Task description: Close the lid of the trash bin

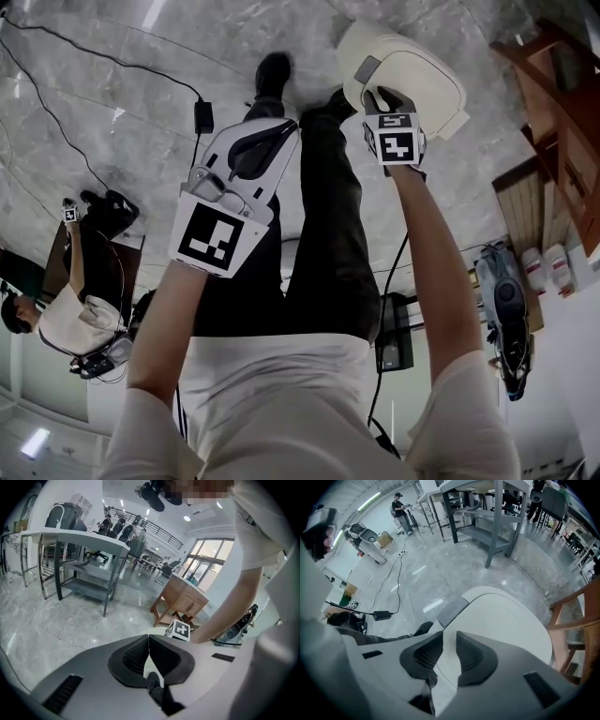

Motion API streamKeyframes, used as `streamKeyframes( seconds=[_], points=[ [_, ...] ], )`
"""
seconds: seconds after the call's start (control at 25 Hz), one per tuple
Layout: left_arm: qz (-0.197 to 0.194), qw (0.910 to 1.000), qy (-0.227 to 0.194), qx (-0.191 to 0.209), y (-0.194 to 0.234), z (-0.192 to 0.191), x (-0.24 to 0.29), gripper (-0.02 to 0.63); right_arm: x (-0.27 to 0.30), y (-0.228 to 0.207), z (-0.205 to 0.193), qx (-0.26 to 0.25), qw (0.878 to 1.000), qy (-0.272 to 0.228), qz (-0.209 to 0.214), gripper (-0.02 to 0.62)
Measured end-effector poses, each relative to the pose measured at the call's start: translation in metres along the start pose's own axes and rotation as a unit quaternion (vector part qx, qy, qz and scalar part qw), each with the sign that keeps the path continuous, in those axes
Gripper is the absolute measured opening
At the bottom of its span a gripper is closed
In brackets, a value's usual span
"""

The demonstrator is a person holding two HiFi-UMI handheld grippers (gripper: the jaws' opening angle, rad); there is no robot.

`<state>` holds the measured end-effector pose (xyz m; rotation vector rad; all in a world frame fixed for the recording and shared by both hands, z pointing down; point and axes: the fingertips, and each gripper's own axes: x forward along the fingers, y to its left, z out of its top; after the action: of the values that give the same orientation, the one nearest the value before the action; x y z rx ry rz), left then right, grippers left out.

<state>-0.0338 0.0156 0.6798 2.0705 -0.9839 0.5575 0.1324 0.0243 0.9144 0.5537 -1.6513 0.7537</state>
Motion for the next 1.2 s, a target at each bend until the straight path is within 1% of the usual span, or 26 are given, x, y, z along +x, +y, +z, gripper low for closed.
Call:
streamKeyframes(
  seconds=[0.08, 0.28, 0.48, 0.64, 0.8, 0.96, 1.04, 1.2],
  points=[
    [0.001, 1.0000, 0.000, -0.002, 0.002, 0.000, 0.000, 0.018, 0.001, -0.002, 0.001, 0.003, 1.000, 0.002, -0.007, 0.081],
    [0.002, 1.0000, 0.001, 0.004, 0.002, 0.002, -0.002, 0.018, -0.005, -0.001, 0.004, 0.016, 1.000, -0.008, 0.006, 0.086],
    [-0.001, 0.9998, -0.005, 0.021, -0.006, 0.011, -0.008, 0.018, -0.033, -0.005, 0.015, 0.016, 0.999, -0.028, -0.005, 0.086],
    [-0.004, 0.9995, -0.013, 0.028, -0.013, 0.030, -0.020, 0.018, -0.070, -0.003, 0.034, 0.016, 0.998, -0.053, -0.011, 0.086],
    [-0.012, 0.9987, -0.016, 0.047, -0.019, 0.054, -0.036, 0.018, -0.111, 0.000, 0.055, 0.026, 0.996, -0.079, -0.021, 0.084],
    [-0.017, 0.9979, -0.015, 0.061, -0.033, 0.074, -0.059, 0.018, -0.160, 0.013, 0.064, 0.033, 0.994, -0.102, -0.030, 0.073],
    [-0.018, 0.9977, -0.014, 0.064, -0.038, 0.082, -0.073, 0.018, -0.186, 0.016, 0.066, 0.043, 0.992, -0.115, -0.041, 0.064],
    [-0.027, 0.9971, -0.015, 0.070, -0.050, 0.097, -0.099, 0.018, -0.237, 0.020, 0.071, 0.078, 0.984, -0.149, -0.062, 0.052]
  ],
)
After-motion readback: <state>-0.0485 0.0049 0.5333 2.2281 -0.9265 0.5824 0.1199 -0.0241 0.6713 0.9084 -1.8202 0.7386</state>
